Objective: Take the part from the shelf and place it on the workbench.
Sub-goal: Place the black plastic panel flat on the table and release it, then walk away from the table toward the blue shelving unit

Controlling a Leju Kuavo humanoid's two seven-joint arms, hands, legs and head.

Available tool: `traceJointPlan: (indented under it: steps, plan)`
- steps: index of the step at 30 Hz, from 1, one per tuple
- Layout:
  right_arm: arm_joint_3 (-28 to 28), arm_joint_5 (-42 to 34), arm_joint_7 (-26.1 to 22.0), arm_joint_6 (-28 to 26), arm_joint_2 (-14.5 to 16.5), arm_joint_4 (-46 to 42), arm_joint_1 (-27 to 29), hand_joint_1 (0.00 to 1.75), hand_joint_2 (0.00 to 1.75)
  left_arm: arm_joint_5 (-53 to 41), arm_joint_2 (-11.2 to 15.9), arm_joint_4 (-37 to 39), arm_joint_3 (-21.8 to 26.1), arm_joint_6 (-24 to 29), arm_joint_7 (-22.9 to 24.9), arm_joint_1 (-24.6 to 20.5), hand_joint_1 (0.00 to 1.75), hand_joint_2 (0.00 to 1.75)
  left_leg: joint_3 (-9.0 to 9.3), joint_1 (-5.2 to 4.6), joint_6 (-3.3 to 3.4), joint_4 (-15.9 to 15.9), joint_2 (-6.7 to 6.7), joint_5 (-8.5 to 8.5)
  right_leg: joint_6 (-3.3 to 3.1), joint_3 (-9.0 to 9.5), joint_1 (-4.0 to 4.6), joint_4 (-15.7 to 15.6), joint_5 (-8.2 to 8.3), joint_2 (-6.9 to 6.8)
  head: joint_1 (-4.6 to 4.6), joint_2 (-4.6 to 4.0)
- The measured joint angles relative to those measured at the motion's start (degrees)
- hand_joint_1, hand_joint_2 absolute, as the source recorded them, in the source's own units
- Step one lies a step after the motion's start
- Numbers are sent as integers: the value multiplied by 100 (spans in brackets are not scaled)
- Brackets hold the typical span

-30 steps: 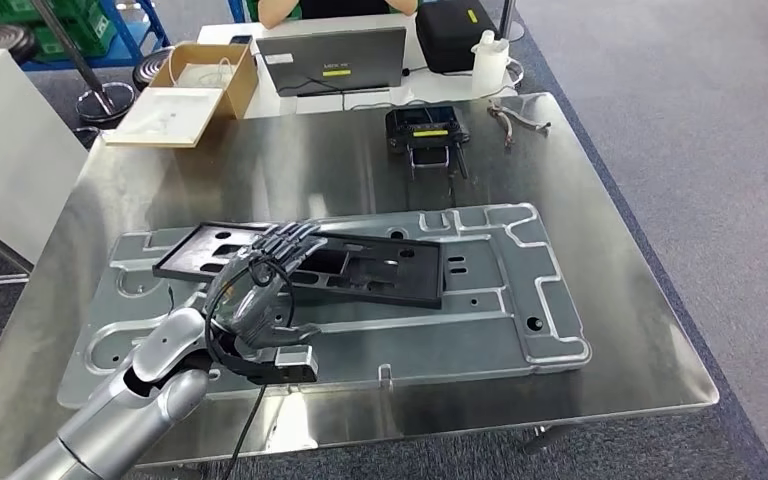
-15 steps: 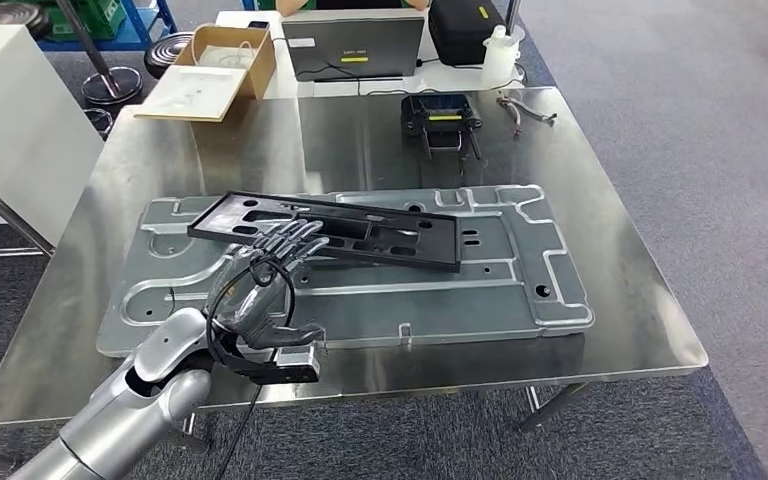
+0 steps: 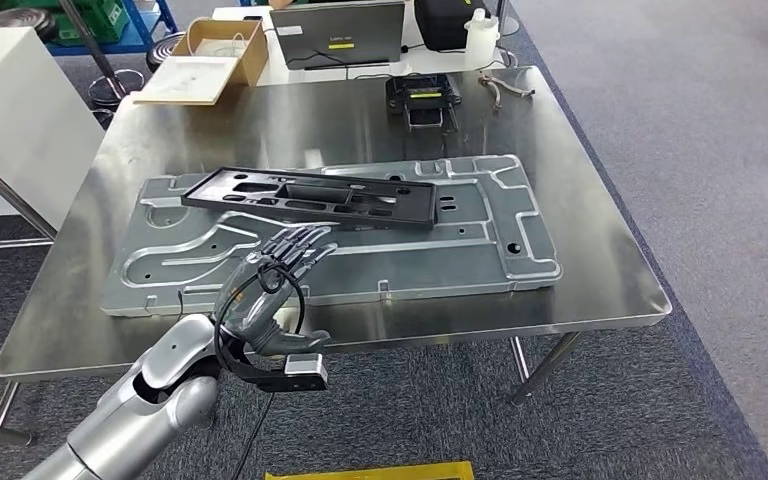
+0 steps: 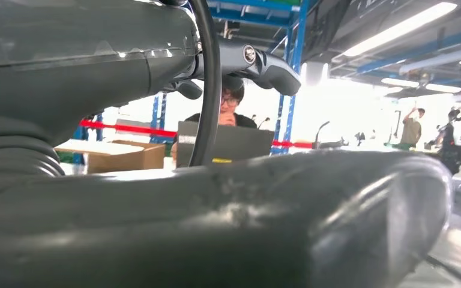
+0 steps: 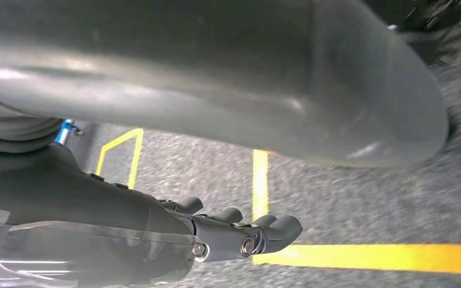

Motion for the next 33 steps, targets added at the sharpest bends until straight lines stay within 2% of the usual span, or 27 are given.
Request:
traceJointPlan:
  steps: [1, 2, 3, 4, 6, 7, 8, 10, 11, 12, 13, 15, 16, 17, 18, 19, 20, 22, 23, 25, 26, 27, 28, 30, 31, 32, 33]
  plan:
    - [0, -1, 7, -2, -1, 1, 4, 0, 0, 0, 1, 0, 0, 0, 1, 11, 0, 0, -6, 7, -15, 273, 0, -77, 5, -100, 2, 11, 68, -5, 0, 0]
    - [0, -2, 14, -3, -1, 1, 8, 0, 0, -1, 2, 0, 0, 0, 1, 19, 0, 0, 61, 12, -23, 386, 1, -26, 13, -196, 2, 25, 130, -9, -1, 0]
    - [0, -2, 18, -3, -1, 2, 10, 0, 0, -1, 2, 0, 0, 0, 1, 23, 0, 0, 231, 17, -21, 294, 1, 117, 25, -292, 2, 46, 189, -12, 0, 0]
    - [0, -2, 20, -3, -1, 2, 10, 0, 0, -1, 2, -1, 0, 0, 1, 21, 0, 0, 506, 20, -8, 1, 1, 263, 40, -381, 2, 72, 243, -13, -1, 0]
    - [0, -2, 20, -3, 7, -1, 4, 0, 0, 1, 2, -9, 3, 1, 1, -1, 0, 0, 1116, 5, 46, -835, -2, 271, 91, -508, 7, 125, 336, -10, 0, 0]
    - [1, -3, 18, -3, 12, -2, 3, 0, 0, 3, 2, -15, 5, 3, 2, -11, 0, 0, 1309, -10, 78, -1146, -4, 207, 126, -535, 8, 133, 383, -11, 0, 0]
    - [1, -3, 15, -3, 17, -4, 2, 0, 0, 5, 3, -19, 9, 4, 3, -21, 0, 0, 1389, -30, 109, -1314, -7, 143, 167, -546, 6, 128, 432, -13, 1, 0]
    - [3, -3, 7, -3, 20, -3, 7, 0, 0, 16, 9, -20, 14, 7, 5, -29, 0, 0, 1346, -35, 187, -1385, 5, 226, 245, -561, -3, 95, 522, -12, 2, 0]
    - [6, -2, 0, -3, 20, -2, 6, 0, 0, 22, 13, -19, 15, 7, 4, -36, 0, 0, 1304, -26, 239, -1412, 18, 298, 276, -599, -8, 125, 466, -4, 2, 0]
    - [11, -1, -6, -2, 22, -1, 6, 0, 0, 29, 16, -17, 17, 8, 4, -41, 0, 0, 1244, -12, 294, -1441, 32, 385, 300, -659, -10, 243, 294, 6, 2, 0]
    - [19, -1, -10, -1, 25, -1, 2, 0, 0, 35, 19, -16, 19, 8, 3, -45, 0, 0, 1170, -3, 335, -1458, 43, 472, 319, -744, -18, 478, 20, 15, 2, 0]
    - [39, 3, -14, 3, 31, -2, 1, 0, 0, 40, 25, -15, 22, 9, 1, -39, 0, 0, 984, -18, 372, -1448, 43, 623, 361, -922, -23, 1195, -545, 22, 2, 0]
    - [46, 4, -14, 3, 31, -2, 1, 0, 0, 41, 28, -15, 22, 9, -1, -32, 0, 0, 885, -25, 368, -1433, 43, 689, 381, -959, -25, 1505, -653, 22, 3, 0]
    - [51, 5, -14, 3, 31, -2, 0, 0, 0, 41, 31, -15, 22, 8, -1, -27, 0, 0, 787, -29, 359, -1413, 44, 748, 394, -925, -26, 1670, -624, 22, 2, 0]
    - [53, 5, -14, 2, 31, -2, -2, 0, 0, 42, 33, -15, 22, 8, -1, -24, 0, 0, 693, -30, 347, -1387, 45, 800, 399, -798, -28, 1642, -494, 22, 3, 0]
    - [54, 5, -11, 1, 31, -2, -4, 0, 0, 43, 37, -15, 22, 8, -1, -23, 0, 0, 601, -30, 330, -1356, 46, 850, 394, -561, -31, 1411, -342, 22, 3, 0]
    - [55, 6, -5, 0, 31, -3, -9, 0, 0, 45, 40, -15, 24, 8, -1, -23, 0, 0, 520, -32, 308, -1322, 46, 895, 373, -250, -33, 1039, -279, 24, 2, 0]
    - [58, 8, 12, -2, 32, -4, -17, 0, 0, 55, 54, -15, 39, 10, -2, -23, 0, 0, 408, -40, 248, -1261, 48, 977, 321, 282, -21, 278, -350, 31, 2, 0]
    - [62, 9, 19, -3, 34, -4, -19, 0, 0, 62, 64, -15, 47, 14, -6, -23, 0, 0, 385, -38, 213, -1252, 51, 1020, 292, 401, -5, 75, -414, 34, 1, 0]
    - [77, 9, 24, -4, 45, -4, -15, 0, 0, 80, 102, -15, 59, 21, -20, -19, 0, 0, 365, -26, 139, -1273, 50, 1119, 227, 381, 5, -8, -355, 33, 2, 0]
    - [85, 10, 25, -7, 59, -4, -21, 0, 0, 94, 129, -14, 62, 24, -28, -12, 0, 0, 330, -19, 105, -1251, 40, 1087, 183, 337, -6, -30, -289, 20, 2, 0]
    - [92, 11, 27, -10, 71, -4, -30, 0, 0, 104, 162, -14, 68, 25, -36, -3, 0, 0, 277, -15, 73, -1155, 30, 947, 136, 275, -23, -50, -210, 6, 2, 0]
    - [97, 13, 28, -12, 84, -4, -38, 0, 0, 115, 198, -13, 78, 26, -42, 7, 0, 0, 202, -8, 43, -947, 20, 695, 101, 198, -41, -67, -128, -8, 1, 0]
    - [99, 15, 30, -15, 97, -4, -47, 0, 0, 127, 253, -13, 96, 28, -49, 24, 0, 0, 52, 13, -10, -263, 17, 79, 69, 21, -37, -60, 14, -21, 1, 0]
    - [100, 16, 29, -14, 101, -4, -43, 0, 0, 130, 273, -13, 102, 31, -49, 33, 0, 0, 14, 22, -32, 88, 17, -92, 74, -74, -35, -51, 84, -23, 0, 0]
    - [101, 19, 27, -11, 105, -4, -40, 0, 0, 130, 290, -13, 104, 33, -49, 43, 0, 0, 33, 31, -47, 321, 18, -106, 82, -174, -35, -38, 153, -27, 1, 0]
    - [101, 22, 23, -9, 107, -4, -39, 0, 0, 130, 305, -13, 108, 37, -49, 52, 0, 0, 129, 38, -57, 389, 18, 5, 94, -276, -38, -18, 219, -30, 0, 0]
